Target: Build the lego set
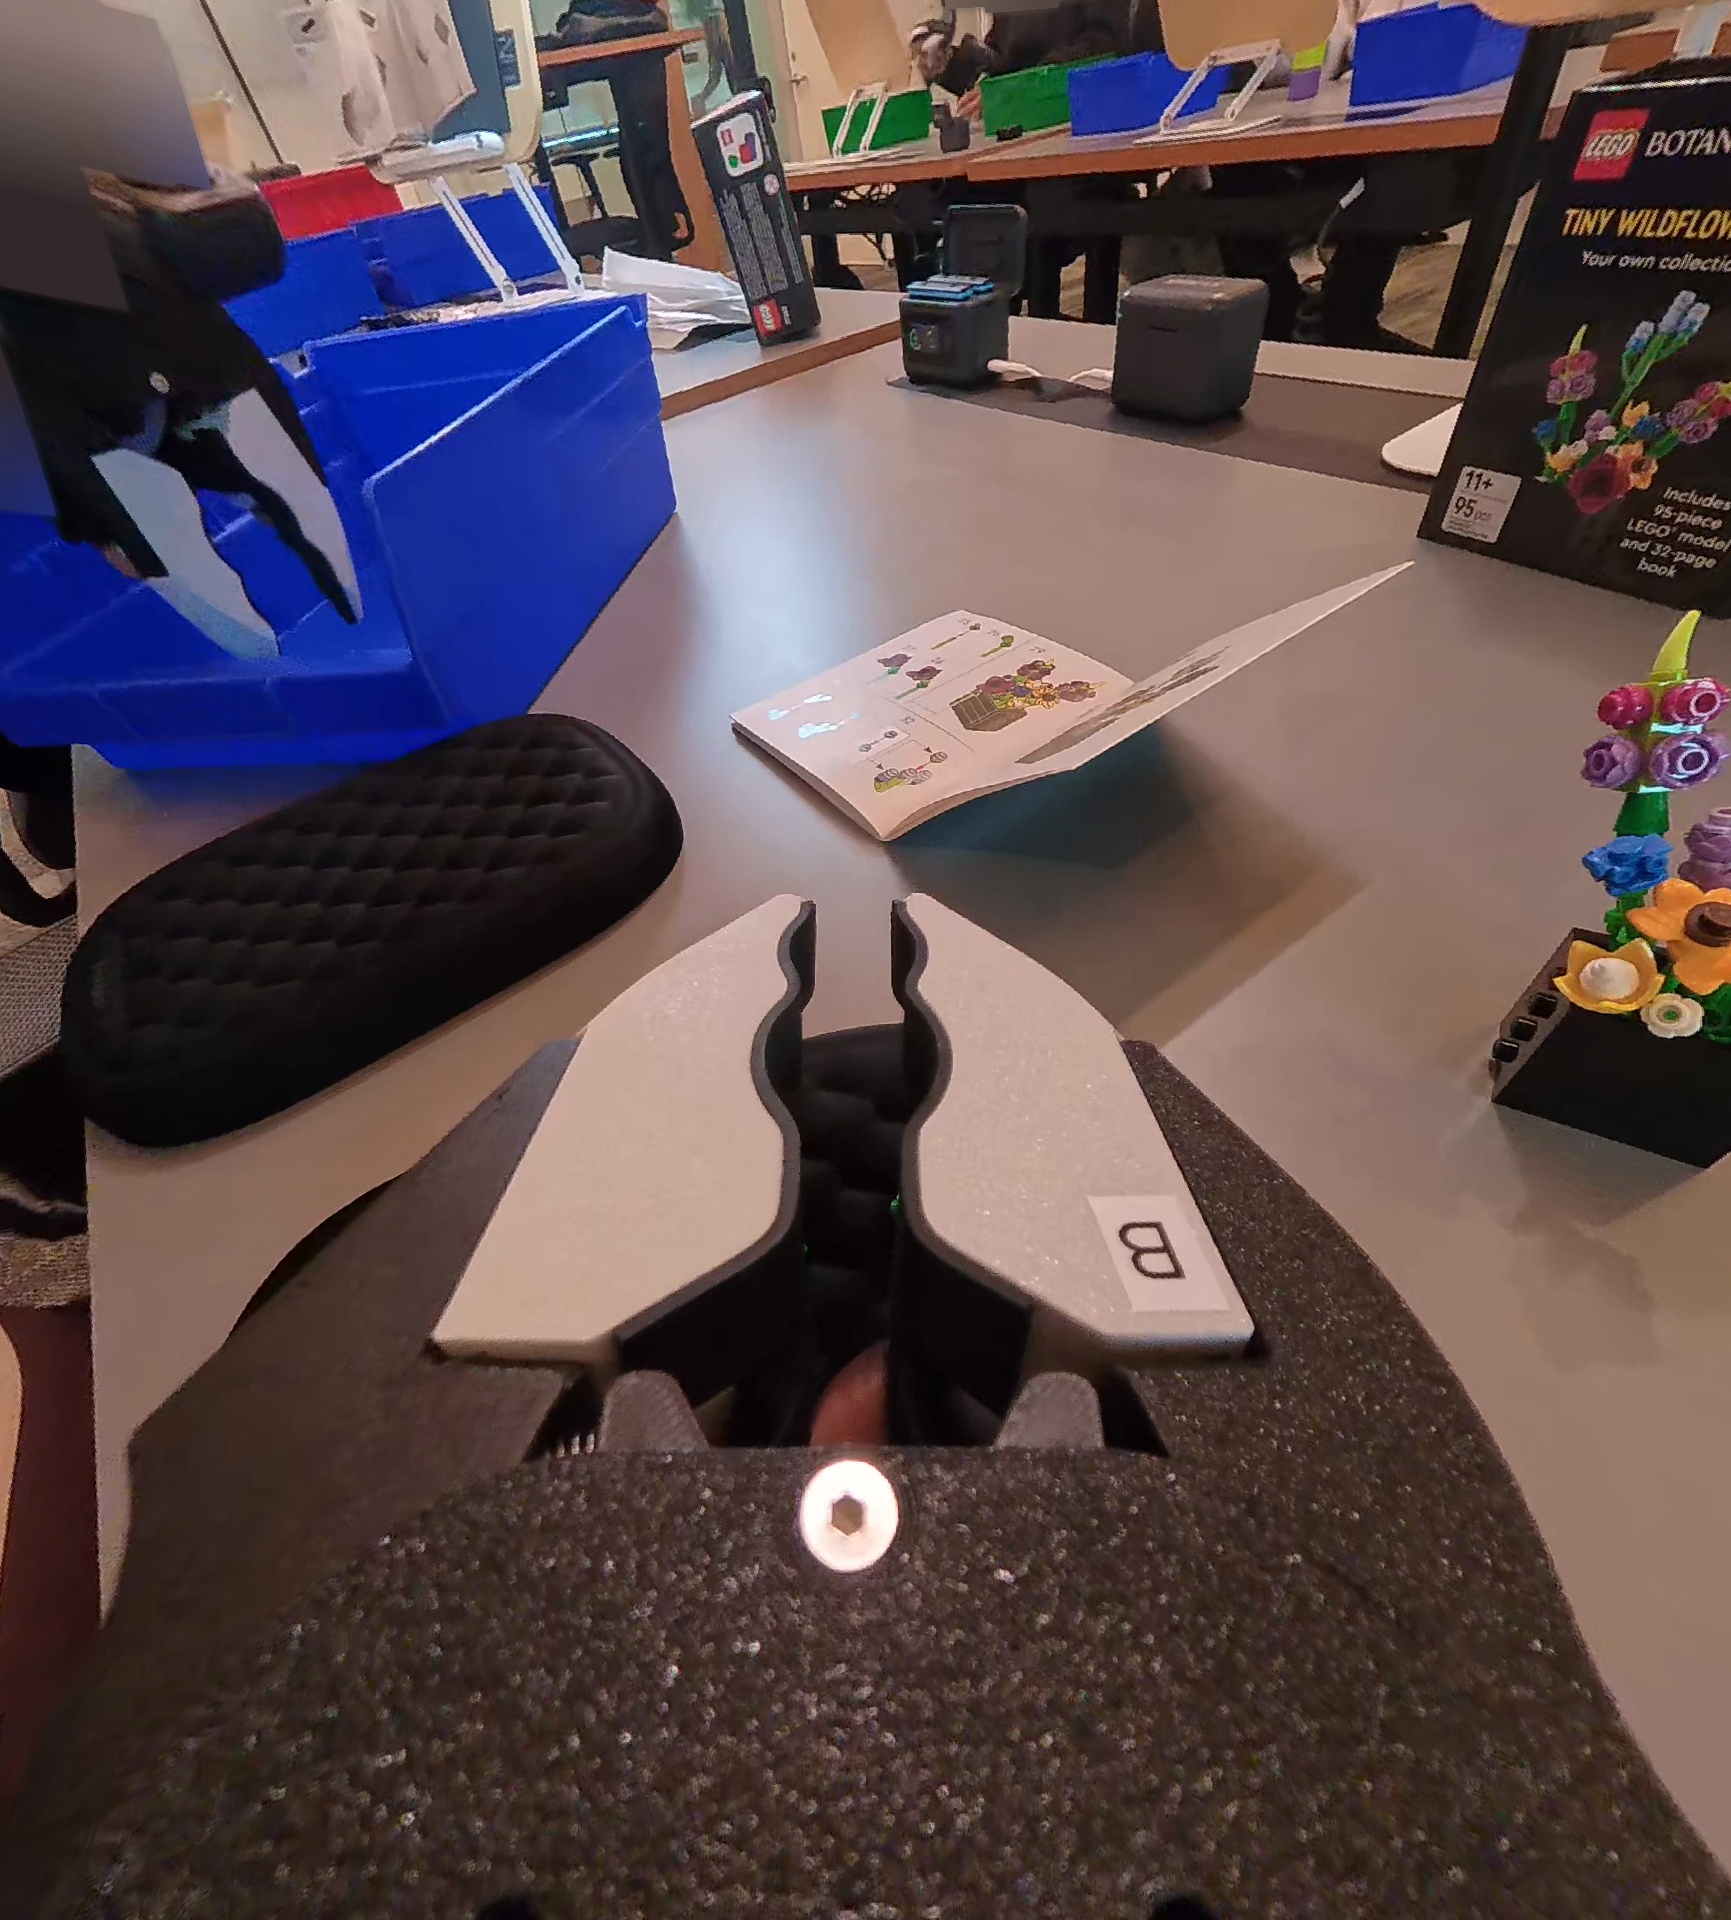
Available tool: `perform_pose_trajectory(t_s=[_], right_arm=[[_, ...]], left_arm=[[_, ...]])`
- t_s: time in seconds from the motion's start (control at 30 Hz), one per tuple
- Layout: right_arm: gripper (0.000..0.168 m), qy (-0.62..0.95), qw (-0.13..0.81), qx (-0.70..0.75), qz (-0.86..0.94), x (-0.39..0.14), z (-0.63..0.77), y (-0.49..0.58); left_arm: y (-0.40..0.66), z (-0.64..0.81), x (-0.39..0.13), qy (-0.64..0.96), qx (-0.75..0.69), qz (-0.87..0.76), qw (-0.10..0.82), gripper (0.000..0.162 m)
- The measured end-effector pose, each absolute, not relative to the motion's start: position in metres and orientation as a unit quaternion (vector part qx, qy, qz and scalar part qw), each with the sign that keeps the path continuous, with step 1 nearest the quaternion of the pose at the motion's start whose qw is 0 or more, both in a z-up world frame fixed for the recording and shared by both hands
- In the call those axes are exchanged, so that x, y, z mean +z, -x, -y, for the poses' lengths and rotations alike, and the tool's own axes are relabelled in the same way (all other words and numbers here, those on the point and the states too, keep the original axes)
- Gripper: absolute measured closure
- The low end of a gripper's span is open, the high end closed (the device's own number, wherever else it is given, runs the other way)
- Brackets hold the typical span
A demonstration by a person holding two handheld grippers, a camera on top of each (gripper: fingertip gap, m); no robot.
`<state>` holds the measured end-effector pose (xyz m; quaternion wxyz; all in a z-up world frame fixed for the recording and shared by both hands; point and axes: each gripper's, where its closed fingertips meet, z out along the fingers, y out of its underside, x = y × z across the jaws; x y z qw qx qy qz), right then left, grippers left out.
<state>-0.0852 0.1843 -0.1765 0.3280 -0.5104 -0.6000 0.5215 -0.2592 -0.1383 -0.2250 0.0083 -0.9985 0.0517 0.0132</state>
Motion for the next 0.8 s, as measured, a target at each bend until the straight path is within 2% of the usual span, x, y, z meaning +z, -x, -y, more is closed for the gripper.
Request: perform_pose_trajectory(t_s=[0.23, 0.27, 0.3, 0.47, 0.53, 0.6, 0.7, 0.8], right_arm=[[0.155, 0.505, 0.336, 0.516, 0.605, -0.176, -0.183, 0.085], [0.155, 0.504, 0.337, 0.516, 0.605, -0.176, -0.183, 0.085], [0.155, 0.504, 0.337, 0.516, 0.605, -0.176, -0.183, 0.085], [0.155, 0.503, 0.336, 0.519, 0.604, -0.176, -0.183, 0.084], [0.155, 0.503, 0.335, 0.520, 0.604, -0.176, -0.183, 0.084], [0.155, 0.503, 0.334, 0.520, 0.604, -0.175, -0.183, 0.084], [0.154, 0.493, 0.326, 0.522, 0.615, -0.175, -0.179, 0.084], [0.144, 0.436, 0.335, 0.519, 0.655, -0.165, -0.162, 0.083]], left_arm=[[0.263, 0.144, -0.237, 0.999, 0.016, -0.029, -0.026, 0.131], [0.261, 0.145, -0.238, 0.999, 0.010, -0.035, -0.031, 0.139], [0.261, 0.145, -0.238, 0.999, 0.010, -0.036, -0.032, 0.139], [0.264, 0.135, -0.224, 0.999, 0.006, -0.020, 0.026, 0.140], [0.267, 0.123, -0.206, 0.996, 0.015, -0.006, 0.085, 0.140], [0.260, 0.099, -0.177, 0.983, 0.017, 0.004, 0.184, 0.140], [0.214, 0.043, -0.116, 0.916, -0.037, -0.012, 0.399, 0.141], [0.147, -0.003, -0.064, 0.794, -0.177, -0.020, 0.582, 0.141]])
